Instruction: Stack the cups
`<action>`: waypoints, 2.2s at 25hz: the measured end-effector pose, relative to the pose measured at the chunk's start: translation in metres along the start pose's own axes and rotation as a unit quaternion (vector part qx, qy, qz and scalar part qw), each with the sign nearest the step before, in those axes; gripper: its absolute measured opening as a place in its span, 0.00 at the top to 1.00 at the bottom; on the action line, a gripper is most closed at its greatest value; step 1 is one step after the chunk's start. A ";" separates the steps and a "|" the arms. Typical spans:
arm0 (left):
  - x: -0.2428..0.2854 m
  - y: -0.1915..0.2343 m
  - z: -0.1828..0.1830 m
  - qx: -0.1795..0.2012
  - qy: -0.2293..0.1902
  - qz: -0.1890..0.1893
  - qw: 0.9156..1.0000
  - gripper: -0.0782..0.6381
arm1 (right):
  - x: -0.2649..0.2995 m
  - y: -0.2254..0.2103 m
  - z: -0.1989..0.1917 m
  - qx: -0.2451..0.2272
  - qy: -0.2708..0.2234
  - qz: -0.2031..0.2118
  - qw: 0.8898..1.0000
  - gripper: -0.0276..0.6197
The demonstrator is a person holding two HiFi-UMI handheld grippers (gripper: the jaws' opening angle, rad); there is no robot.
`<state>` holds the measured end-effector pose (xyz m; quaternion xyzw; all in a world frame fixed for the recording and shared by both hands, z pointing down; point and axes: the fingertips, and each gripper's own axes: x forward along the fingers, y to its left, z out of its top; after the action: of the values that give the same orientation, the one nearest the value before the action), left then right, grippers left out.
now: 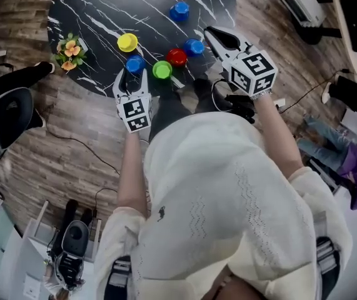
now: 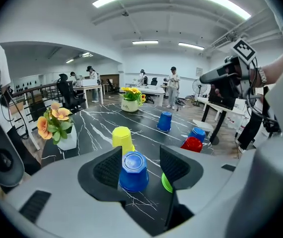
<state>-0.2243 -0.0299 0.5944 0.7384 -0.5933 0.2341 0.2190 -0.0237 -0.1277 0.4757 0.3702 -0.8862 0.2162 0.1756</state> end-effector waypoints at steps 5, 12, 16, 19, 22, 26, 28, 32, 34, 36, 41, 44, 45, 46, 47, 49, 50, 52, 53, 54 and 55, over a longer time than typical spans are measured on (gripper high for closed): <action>0.016 0.010 -0.022 0.007 0.026 0.009 1.000 0.55 | -0.014 0.004 0.010 0.002 -0.018 -0.023 1.000 0.94; 0.029 0.017 -0.041 -0.004 0.045 0.013 0.999 0.54 | -0.034 0.002 0.013 0.012 -0.034 -0.048 0.998 0.94; 0.032 0.016 -0.042 0.003 0.049 0.012 0.999 0.54 | -0.044 0.000 0.011 0.014 -0.036 -0.059 0.997 0.94; 0.033 0.016 -0.045 0.007 0.049 0.020 0.999 0.56 | -0.052 -0.003 0.008 0.016 -0.035 -0.066 0.997 0.94; 0.028 0.015 -0.039 -0.007 0.048 0.024 0.999 0.57 | -0.060 -0.004 0.007 0.018 -0.040 -0.071 0.997 0.94; 0.018 0.011 -0.021 -0.005 0.024 0.020 0.999 0.57 | -0.066 -0.003 0.006 0.018 -0.046 -0.070 0.996 0.94; 0.011 0.006 -0.008 0.004 0.011 0.013 1.000 0.57 | -0.068 -0.003 0.006 0.018 -0.048 -0.069 0.996 0.94; -0.004 -0.008 0.017 0.032 -0.010 -0.003 0.999 0.57 | -0.072 -0.003 0.008 0.019 -0.052 -0.066 0.996 0.94; -0.011 -0.017 0.029 0.043 -0.017 -0.015 0.999 0.57 | -0.074 -0.002 0.009 0.019 -0.056 -0.064 0.996 0.94; -0.016 -0.027 0.037 0.052 -0.019 -0.032 0.998 0.57 | -0.074 -0.001 0.010 0.018 -0.058 -0.061 0.996 0.94; -0.024 -0.061 0.049 0.082 -0.007 -0.094 0.992 0.57 | -0.076 0.001 0.011 0.016 -0.061 -0.058 0.996 0.94; -0.024 -0.080 0.048 0.098 0.008 -0.127 0.987 0.57 | -0.077 0.001 0.012 0.013 -0.062 -0.055 0.996 0.94; -0.023 -0.085 0.047 0.102 0.013 -0.136 0.985 0.57 | -0.077 0.001 0.012 0.013 -0.062 -0.055 0.996 0.94; -0.023 -0.090 0.045 0.106 0.019 -0.143 0.984 0.57 | -0.077 0.001 0.012 0.013 -0.062 -0.054 0.997 0.94; -0.022 -0.094 0.043 0.110 0.025 -0.150 0.982 0.57 | -0.077 0.002 0.012 0.012 -0.061 -0.054 0.997 0.94; -0.020 -0.103 0.036 0.117 0.037 -0.161 0.979 0.57 | -0.078 0.002 0.011 0.012 -0.060 -0.056 0.997 0.94; -0.019 -0.106 0.031 0.119 0.044 -0.165 0.978 0.57 | -0.079 0.001 0.009 0.012 -0.059 -0.057 0.997 0.94; -0.015 -0.111 0.023 0.123 0.055 -0.170 0.976 0.57 | -0.080 0.000 0.006 0.012 -0.057 -0.061 0.996 0.94; -0.013 -0.113 0.020 0.125 0.058 -0.171 0.976 0.57 | -0.081 -0.001 0.005 0.012 -0.056 -0.062 0.996 0.94; -0.012 -0.114 0.018 0.126 0.061 -0.172 0.975 0.57 | -0.082 -0.002 0.004 0.012 -0.056 -0.064 0.996 0.94; -0.011 -0.115 0.016 0.126 0.063 -0.173 0.975 0.57 | -0.083 -0.003 0.004 0.012 -0.056 -0.066 0.996 0.94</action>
<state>-0.1119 -0.0080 0.5698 0.8353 -0.4069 0.3116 0.1987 0.0337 -0.0834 0.4341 0.4413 -0.8657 0.1941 0.1348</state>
